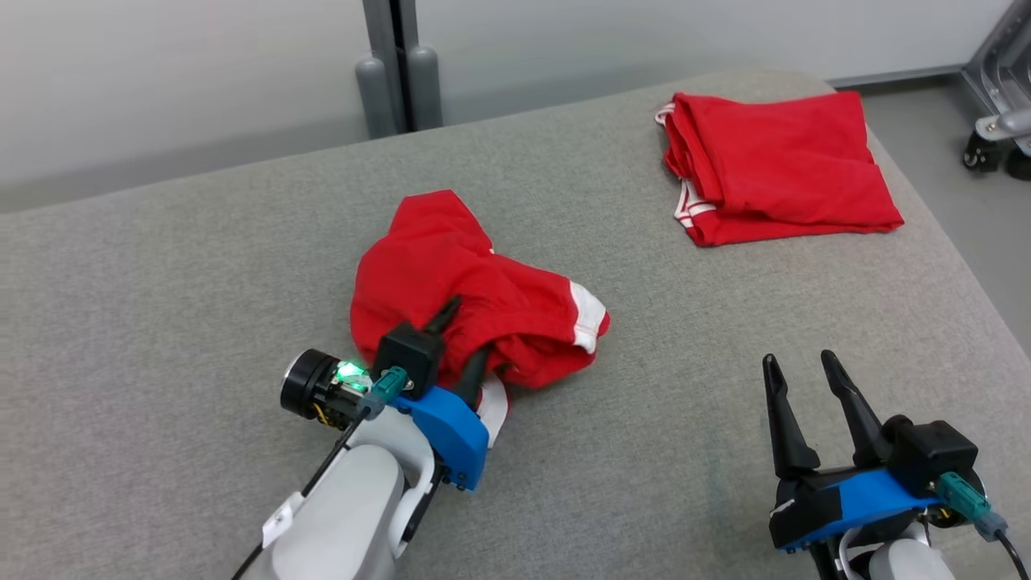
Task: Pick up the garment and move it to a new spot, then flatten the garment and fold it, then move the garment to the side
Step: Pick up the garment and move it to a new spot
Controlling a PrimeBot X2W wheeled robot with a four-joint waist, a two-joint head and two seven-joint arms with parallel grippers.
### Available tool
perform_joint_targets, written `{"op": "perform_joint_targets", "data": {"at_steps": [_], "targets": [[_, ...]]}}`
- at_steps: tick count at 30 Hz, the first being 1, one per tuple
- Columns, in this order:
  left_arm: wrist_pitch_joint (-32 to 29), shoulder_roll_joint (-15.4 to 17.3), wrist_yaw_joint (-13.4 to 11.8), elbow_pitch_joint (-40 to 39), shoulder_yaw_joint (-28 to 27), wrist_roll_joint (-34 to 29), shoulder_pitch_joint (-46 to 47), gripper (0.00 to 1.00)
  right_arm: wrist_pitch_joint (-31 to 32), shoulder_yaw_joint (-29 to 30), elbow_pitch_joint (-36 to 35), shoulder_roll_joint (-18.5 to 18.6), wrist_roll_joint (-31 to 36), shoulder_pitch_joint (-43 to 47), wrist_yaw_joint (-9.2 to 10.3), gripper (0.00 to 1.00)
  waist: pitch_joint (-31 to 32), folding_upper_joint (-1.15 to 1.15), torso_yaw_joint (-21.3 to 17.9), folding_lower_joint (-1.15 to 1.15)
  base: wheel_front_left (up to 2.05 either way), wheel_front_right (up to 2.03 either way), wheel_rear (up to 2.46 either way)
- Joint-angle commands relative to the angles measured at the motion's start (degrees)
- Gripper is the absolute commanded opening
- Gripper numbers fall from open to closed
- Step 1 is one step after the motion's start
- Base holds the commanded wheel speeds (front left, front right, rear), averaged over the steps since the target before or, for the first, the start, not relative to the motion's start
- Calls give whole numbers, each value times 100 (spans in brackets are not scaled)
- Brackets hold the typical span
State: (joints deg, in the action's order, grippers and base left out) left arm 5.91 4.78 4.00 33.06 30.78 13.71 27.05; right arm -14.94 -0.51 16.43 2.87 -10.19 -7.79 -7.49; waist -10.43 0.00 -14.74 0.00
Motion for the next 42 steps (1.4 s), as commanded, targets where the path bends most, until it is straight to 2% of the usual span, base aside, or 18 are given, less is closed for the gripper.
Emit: {"op": "perform_joint_targets", "data": {"at_steps": [1,8,19,27,33,42], "targets": [[56,-36,-17,-26,44,12,-38,100,-30,3,21,5,-1,26,-1,100,21,0,20,0,0,0,0],[186,-58,30,-464,301,8,-197,100,-33,112,67,7,115,250,-1,100,341,0,345,0,0,0,0],[-247,450,-111,-1340,519,101,-1384,100,-34,235,27,7,225,473,-1,100,637,0,928,0,0,0,0],[-213,552,-199,-1667,674,238,-2121,100,6,295,0,7,260,568,-1,100,730,0,1277,0,0,0,0],[169,732,-561,-1979,285,397,-2427,100,39,362,-24,8,268,627,-1,100,830,0,1485,0,0,0,0],[802,1060,-1130,-2363,-718,643,-2564,100,59,364,-5,8,228,713,-1,100,995,0,1634,0,0,0,0]]}}
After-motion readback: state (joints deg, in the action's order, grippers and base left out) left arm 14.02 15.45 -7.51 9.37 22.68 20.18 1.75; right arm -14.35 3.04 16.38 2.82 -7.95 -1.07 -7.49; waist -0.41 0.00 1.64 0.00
